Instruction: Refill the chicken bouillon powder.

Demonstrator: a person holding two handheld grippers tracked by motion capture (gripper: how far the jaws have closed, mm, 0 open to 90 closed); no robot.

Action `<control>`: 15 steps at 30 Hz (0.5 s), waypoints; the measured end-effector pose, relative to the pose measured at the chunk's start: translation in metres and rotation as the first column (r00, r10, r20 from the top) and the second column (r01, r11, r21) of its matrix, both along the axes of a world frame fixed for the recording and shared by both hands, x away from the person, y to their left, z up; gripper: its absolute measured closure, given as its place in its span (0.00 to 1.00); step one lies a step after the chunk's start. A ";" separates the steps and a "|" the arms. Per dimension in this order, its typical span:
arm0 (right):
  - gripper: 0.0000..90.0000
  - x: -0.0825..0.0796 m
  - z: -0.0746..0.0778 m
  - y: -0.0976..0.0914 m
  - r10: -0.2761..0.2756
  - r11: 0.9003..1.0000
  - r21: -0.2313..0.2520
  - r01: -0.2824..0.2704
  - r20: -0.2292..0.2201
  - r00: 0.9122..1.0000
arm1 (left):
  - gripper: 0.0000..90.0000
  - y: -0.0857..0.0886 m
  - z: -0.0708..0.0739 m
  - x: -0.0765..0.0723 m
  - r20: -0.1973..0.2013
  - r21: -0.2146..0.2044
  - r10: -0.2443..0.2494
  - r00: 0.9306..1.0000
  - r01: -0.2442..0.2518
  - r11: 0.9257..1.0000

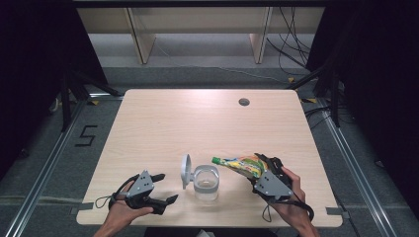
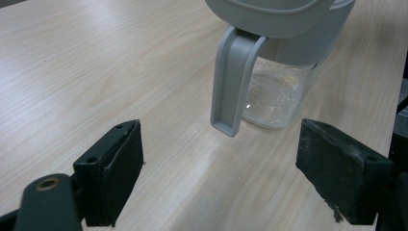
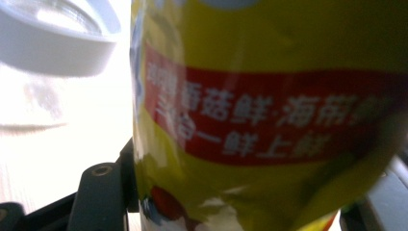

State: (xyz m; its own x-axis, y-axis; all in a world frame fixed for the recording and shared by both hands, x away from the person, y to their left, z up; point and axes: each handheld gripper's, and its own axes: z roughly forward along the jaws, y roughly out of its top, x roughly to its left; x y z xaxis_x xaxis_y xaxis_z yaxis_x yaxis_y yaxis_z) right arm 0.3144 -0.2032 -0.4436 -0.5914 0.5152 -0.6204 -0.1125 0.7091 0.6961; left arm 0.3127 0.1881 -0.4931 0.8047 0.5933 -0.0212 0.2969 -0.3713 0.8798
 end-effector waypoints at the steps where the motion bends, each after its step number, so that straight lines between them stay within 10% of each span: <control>1: 0.41 -0.001 -0.001 0.001 -0.010 1.000 -0.009 0.010 -0.003 1.000 | 0.18 0.000 0.000 0.001 0.011 0.008 -0.010 1.000 0.010 1.000; 11: 0.41 -0.008 -0.005 0.017 -0.018 0.967 -0.250 0.046 0.114 0.993 | 0.18 -0.001 0.000 0.001 -0.007 0.016 0.003 1.000 -0.003 1.000; 15: 0.41 -0.010 -0.009 0.026 0.010 0.928 -0.366 0.066 0.200 0.980 | 0.18 0.001 0.000 0.002 0.015 0.017 -0.012 1.000 0.012 1.000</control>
